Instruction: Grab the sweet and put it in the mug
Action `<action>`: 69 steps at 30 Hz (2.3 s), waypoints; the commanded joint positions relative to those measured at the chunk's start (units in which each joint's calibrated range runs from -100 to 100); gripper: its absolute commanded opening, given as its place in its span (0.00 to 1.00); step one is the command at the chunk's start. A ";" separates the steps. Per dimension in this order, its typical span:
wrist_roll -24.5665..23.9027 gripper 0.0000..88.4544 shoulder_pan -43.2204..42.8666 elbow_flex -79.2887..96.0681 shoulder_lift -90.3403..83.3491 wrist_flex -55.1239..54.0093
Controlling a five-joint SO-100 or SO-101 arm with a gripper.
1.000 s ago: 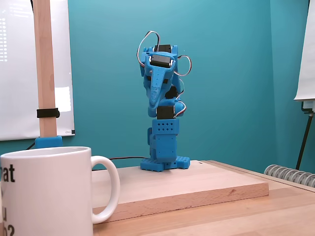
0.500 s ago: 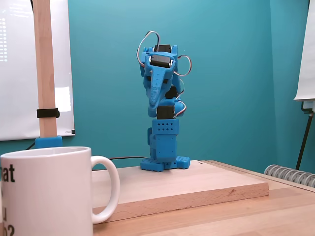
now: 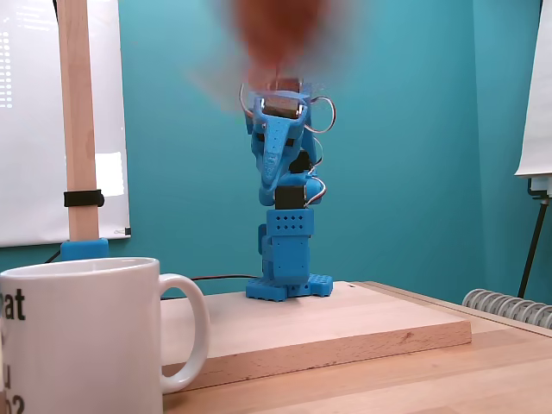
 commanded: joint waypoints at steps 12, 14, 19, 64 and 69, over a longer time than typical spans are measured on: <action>0.05 0.03 0.20 -0.52 -0.15 0.17; 0.05 0.04 0.20 -0.52 -0.15 0.17; 0.05 0.04 0.28 -0.52 -0.15 0.17; 0.10 0.04 0.64 3.49 0.28 -10.64; 0.05 0.04 0.64 3.49 0.28 -10.64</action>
